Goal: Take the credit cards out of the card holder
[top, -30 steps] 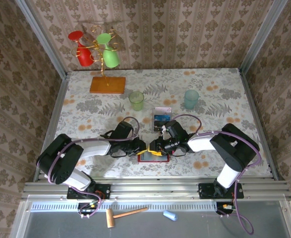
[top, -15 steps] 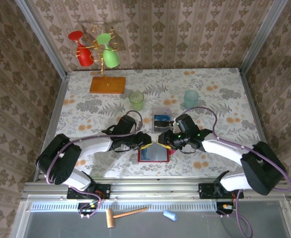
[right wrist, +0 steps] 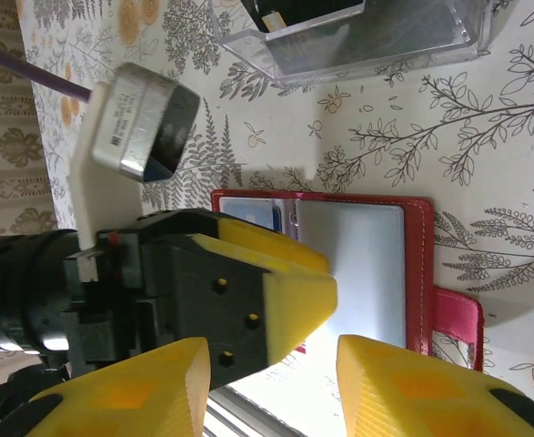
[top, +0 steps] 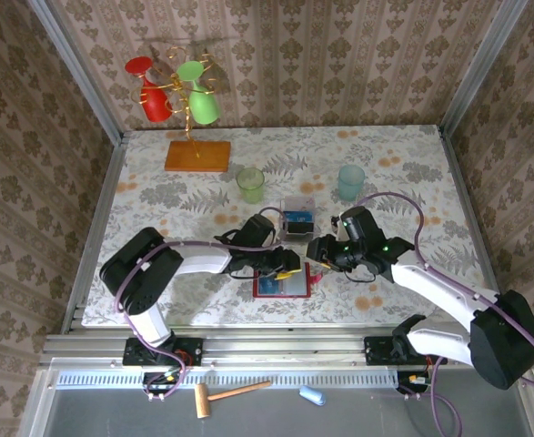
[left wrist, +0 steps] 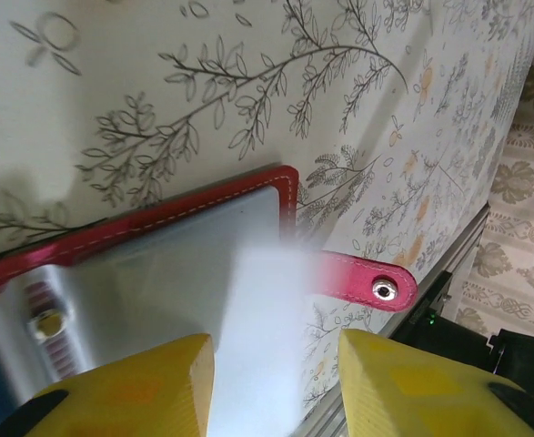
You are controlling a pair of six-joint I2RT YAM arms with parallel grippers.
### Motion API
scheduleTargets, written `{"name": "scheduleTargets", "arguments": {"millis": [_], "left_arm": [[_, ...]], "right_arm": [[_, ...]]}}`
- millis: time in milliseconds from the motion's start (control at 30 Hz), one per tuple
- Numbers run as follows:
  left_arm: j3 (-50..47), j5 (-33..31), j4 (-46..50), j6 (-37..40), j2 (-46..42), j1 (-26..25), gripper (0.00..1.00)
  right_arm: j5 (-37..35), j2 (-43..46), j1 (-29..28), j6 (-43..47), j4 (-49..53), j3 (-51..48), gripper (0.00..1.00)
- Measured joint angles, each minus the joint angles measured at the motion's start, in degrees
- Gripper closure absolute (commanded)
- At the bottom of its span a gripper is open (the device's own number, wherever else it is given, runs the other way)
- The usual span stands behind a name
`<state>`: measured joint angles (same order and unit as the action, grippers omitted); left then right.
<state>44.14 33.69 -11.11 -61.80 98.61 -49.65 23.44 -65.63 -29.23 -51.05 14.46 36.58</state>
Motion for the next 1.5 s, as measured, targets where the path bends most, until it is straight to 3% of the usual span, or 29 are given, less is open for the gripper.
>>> {"name": "scheduleTargets", "arguments": {"millis": [267,500,1033,1500], "left_arm": [[0.44,0.11,-1.09,-0.35,-1.03,0.07,0.57],[-1.05,-0.66,0.2,0.37,-8.13,2.86,0.59],[-12.37,-2.62,8.15,4.5,-17.7,9.33,0.78],[-15.17,-2.36,6.8,4.63,-17.62,9.7,0.83]], "right_arm": [[-0.55,0.61,0.11,0.07,0.76,-0.04,0.59],[0.81,-1.29,-0.07,-0.52,-1.05,-0.37,0.61],[4.37,-19.45,-8.94,-3.08,-6.67,5.53,0.69],[5.95,-28.68,-12.2,-4.7,-10.49,9.25,0.73]]}}
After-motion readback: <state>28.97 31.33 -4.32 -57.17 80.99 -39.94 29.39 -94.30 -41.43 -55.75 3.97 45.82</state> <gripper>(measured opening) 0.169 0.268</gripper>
